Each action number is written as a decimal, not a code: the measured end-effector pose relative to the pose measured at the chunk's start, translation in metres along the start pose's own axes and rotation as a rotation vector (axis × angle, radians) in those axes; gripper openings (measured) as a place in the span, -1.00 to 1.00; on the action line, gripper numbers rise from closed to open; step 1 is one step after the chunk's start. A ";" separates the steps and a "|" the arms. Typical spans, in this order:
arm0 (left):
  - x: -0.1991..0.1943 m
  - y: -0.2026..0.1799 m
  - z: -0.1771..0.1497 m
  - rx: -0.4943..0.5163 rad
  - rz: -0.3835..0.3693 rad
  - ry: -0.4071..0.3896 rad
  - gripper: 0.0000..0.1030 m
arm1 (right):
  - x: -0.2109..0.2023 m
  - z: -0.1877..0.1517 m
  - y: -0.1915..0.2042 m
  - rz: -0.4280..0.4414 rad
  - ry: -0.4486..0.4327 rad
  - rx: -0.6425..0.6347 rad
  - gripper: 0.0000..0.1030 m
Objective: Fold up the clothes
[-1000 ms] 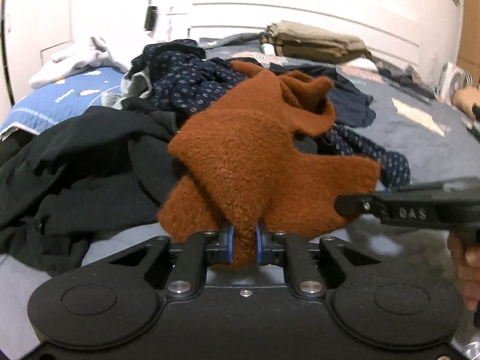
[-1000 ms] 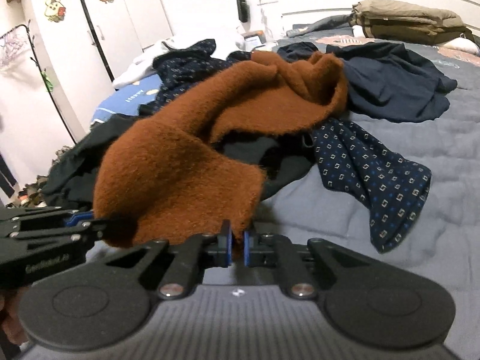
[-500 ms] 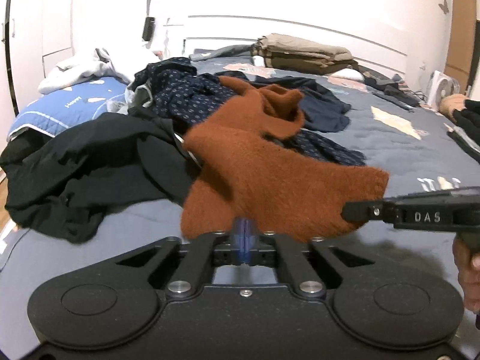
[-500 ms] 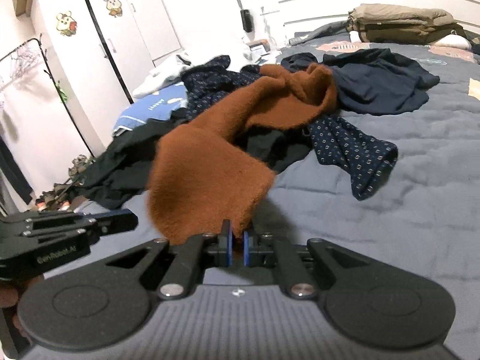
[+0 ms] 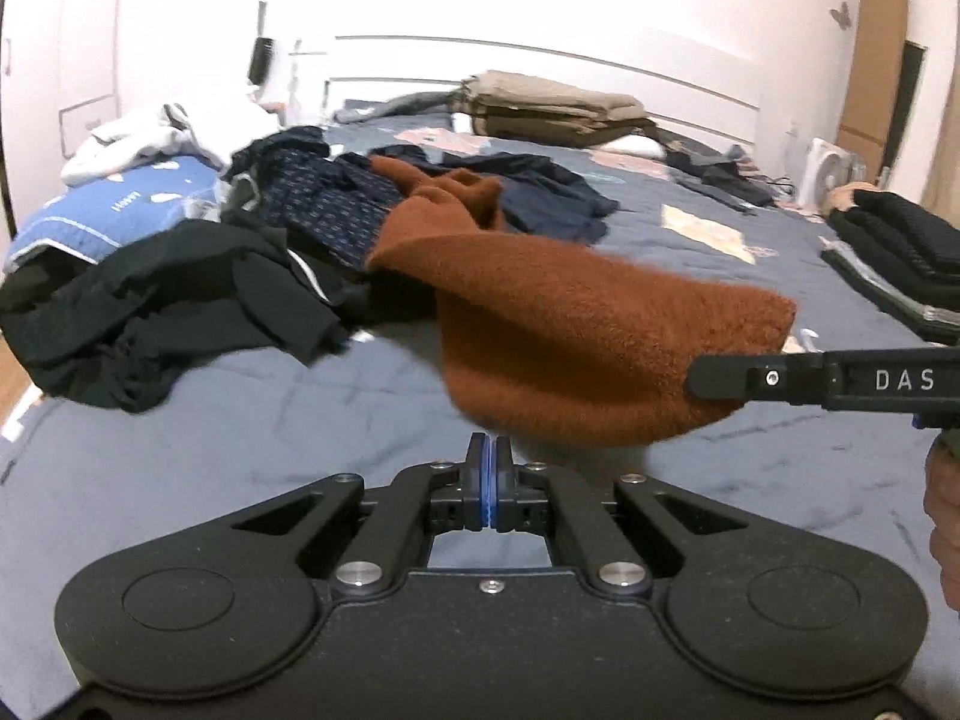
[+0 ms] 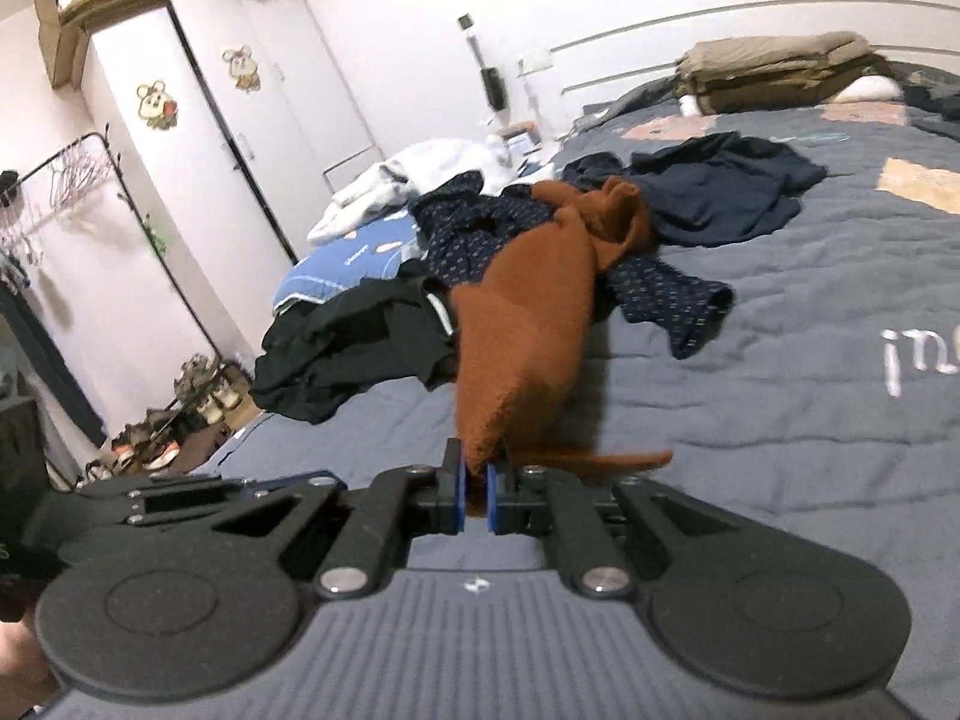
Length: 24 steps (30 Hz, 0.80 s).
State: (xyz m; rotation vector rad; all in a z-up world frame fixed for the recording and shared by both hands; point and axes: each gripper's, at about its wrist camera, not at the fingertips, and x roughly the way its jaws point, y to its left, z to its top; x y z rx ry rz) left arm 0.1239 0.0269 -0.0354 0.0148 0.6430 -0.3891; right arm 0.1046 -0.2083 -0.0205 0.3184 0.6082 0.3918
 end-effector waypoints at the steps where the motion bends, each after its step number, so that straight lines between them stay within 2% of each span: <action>1: -0.004 -0.003 -0.003 -0.002 -0.006 -0.004 -0.99 | -0.006 -0.003 -0.002 -0.005 -0.008 0.012 -0.89; 6: -0.020 -0.024 -0.018 -0.019 -0.047 -0.016 -0.98 | -0.037 -0.018 -0.015 -0.019 -0.049 0.083 -0.89; 12: -0.041 -0.041 -0.029 -0.106 -0.095 -0.051 -0.97 | -0.068 -0.045 -0.024 -0.040 -0.080 0.133 -0.90; 18: -0.054 -0.063 -0.034 -0.073 -0.125 -0.052 -0.94 | -0.098 -0.060 -0.028 -0.050 -0.107 0.165 -0.90; 19: -0.055 -0.065 -0.036 -0.069 -0.126 -0.052 -0.87 | -0.103 -0.062 -0.029 -0.051 -0.113 0.171 -0.90; 21: -0.060 -0.069 -0.040 -0.065 -0.128 -0.050 -0.60 | -0.115 -0.065 -0.027 -0.058 -0.124 0.172 -0.91; 23: -0.065 -0.072 -0.044 -0.058 -0.135 -0.056 -0.01 | -0.126 -0.068 -0.027 -0.068 -0.131 0.171 -0.91; 24: -0.067 -0.073 -0.046 -0.060 -0.140 -0.061 0.09 | -0.130 -0.069 -0.027 -0.071 -0.132 0.176 -0.91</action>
